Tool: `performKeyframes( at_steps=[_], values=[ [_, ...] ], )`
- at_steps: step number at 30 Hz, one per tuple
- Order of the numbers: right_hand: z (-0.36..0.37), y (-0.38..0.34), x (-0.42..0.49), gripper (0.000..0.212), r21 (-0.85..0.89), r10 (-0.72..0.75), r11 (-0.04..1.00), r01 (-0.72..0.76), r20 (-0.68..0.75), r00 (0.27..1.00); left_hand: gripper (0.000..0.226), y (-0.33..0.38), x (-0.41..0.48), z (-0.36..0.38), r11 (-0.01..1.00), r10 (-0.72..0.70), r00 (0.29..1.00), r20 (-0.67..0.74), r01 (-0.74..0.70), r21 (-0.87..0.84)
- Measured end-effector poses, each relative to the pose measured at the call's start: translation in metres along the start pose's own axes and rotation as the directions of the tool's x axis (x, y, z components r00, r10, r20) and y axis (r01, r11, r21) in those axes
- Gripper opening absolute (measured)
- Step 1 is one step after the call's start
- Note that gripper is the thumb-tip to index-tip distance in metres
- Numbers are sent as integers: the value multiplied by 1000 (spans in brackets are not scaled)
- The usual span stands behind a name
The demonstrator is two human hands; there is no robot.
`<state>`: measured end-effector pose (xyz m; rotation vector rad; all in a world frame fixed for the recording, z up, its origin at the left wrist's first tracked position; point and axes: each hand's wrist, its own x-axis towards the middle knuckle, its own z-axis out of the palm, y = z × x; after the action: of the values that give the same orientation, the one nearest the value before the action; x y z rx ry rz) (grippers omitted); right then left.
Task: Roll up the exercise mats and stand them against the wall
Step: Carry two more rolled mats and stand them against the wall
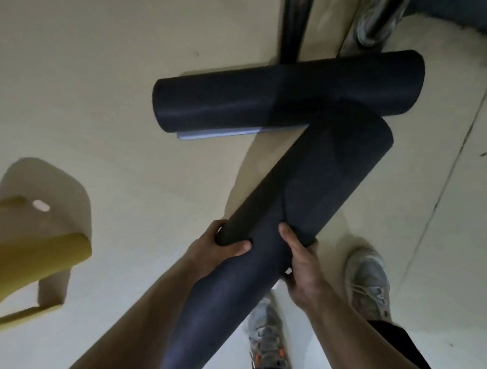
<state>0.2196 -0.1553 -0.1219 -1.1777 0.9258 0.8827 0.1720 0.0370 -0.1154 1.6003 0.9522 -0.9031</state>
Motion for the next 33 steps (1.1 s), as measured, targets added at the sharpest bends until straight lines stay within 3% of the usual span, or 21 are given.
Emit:
performKeyframes(
  at_steps=[4, 7, 11, 13, 15, 21, 24, 28, 31, 33],
  values=[
    [51, 23, -69, 126, -192, -12, 981, 30, 95, 995, 85, -60, -93, -31, 960, -79, 989, -128, 41, -277],
    [103, 39, -122, 114, -354, -24, 925, 136, 303, 953, 92, -95, -167, -61, 856, -117, 960, -253, -31, -516],
    [170, 71, -202, 103, -542, 20, 777, 320, 529, 848, 91, -137, -268, -101, 641, -199, 909, -368, -163, -750],
    [200, 94, -242, 105, -658, 93, 634, 406, 586, 805, 86, -165, -317, -115, 534, -230, 890, -393, -222, -816],
    [231, 120, -281, 104, -717, 147, 505, 481, 620, 771, 76, -197, -366, -123, 440, -248, 875, -415, -280, -853],
    [320, 220, -401, 73, -719, 306, 372, 587, 692, 654, 79, -305, -490, -153, 286, -274, 823, -497, -424, -859],
    [361, 271, -448, 72, -735, 310, 272, 621, 678, 667, 75, -352, -533, -182, 229, -294, 792, -535, -485, -844],
    [419, 329, -480, 73, -746, 336, 224, 627, 663, 669, 75, -408, -559, -232, 169, -337, 747, -574, -552, -817],
    [471, 364, -484, 53, -731, 363, 223, 645, 677, 641, 71, -437, -558, -280, 161, -361, 720, -592, -577, -800],
    [511, 382, -480, 52, -730, 377, 227, 645, 677, 633, 64, -453, -550, -319, 171, -368, 709, -602, -584, -793]
  ],
)
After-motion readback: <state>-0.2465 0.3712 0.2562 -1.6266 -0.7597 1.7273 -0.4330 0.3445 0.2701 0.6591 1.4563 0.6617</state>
